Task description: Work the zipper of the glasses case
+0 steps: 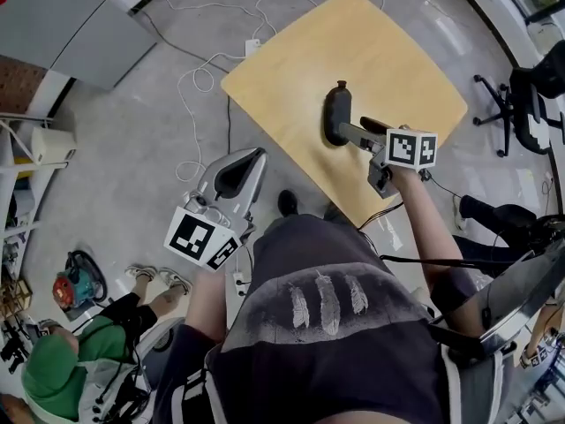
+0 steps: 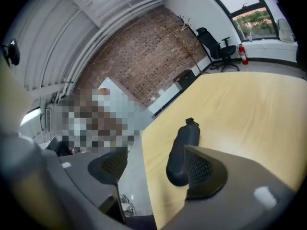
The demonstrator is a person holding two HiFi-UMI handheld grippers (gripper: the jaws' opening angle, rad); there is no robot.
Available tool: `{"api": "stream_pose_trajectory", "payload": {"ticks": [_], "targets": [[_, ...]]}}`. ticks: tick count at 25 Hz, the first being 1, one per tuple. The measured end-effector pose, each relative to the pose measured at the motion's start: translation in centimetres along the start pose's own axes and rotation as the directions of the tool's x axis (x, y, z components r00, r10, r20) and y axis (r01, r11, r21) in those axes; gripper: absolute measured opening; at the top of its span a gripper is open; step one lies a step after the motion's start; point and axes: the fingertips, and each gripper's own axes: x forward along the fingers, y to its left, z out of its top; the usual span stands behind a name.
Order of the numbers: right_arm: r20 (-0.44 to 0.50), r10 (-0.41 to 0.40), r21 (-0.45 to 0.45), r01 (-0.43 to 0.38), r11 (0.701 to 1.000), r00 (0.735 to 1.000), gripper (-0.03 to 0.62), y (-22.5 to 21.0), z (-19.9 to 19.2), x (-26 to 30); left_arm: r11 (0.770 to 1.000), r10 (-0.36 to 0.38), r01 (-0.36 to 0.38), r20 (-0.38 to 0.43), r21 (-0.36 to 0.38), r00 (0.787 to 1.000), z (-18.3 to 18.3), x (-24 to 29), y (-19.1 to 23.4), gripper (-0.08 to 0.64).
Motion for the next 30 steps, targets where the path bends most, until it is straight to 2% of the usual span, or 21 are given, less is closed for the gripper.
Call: {"api": "stream_pose_trajectory", "payload": {"ticks": [3,9,15,19,21,26,30], "targets": [[-0.036,-0.004,0.097,0.007,0.995,0.999,0.391,-3.1,0.0,2.0,1.0,0.012,-0.012,-0.012,0.005,1.0,-0.2,0.3,-0.3,0.002],[-0.106,-0.009,0.199,0.03,0.98,0.994,0.396,-6.8,-1.3,6.0,1.0,0.028,-0.028,-0.035,0.004,0.999,-0.6,-0.3,-0.1,0.002],[-0.16,-0.022,0.201,0.055,0.978,0.987,0.394,-7.9,-2.6,8.1,0.998,0.068,-0.068,-0.046,-0.008,0.997,-1.2,-1.9,1.0,0.002],[-0.176,-0.041,0.211,0.078,0.974,0.983,0.335,-8.8,-2.6,8.1,0.995,0.097,-0.098,-0.05,-0.024,0.994,-1.6,-2.7,1.8,0.002],[-0.184,-0.056,0.202,0.094,0.975,0.981,0.333,-8.7,-2.6,8.1,0.994,0.105,-0.107,-0.052,-0.034,0.993,-1.7,-3.0,2.2,0.002],[-0.216,-0.08,0.159,0.116,0.981,0.973,0.313,-7.7,-3.2,8.7,0.994,0.096,-0.099,-0.054,-0.041,0.994,-1.7,-2.5,2.1,0.002],[-0.213,-0.07,0.142,0.102,0.985,0.975,0.302,-7.2,-3.3,9.5,0.996,0.077,-0.079,-0.053,-0.036,0.996,-1.8,-1.8,2.4,0.002]]}}
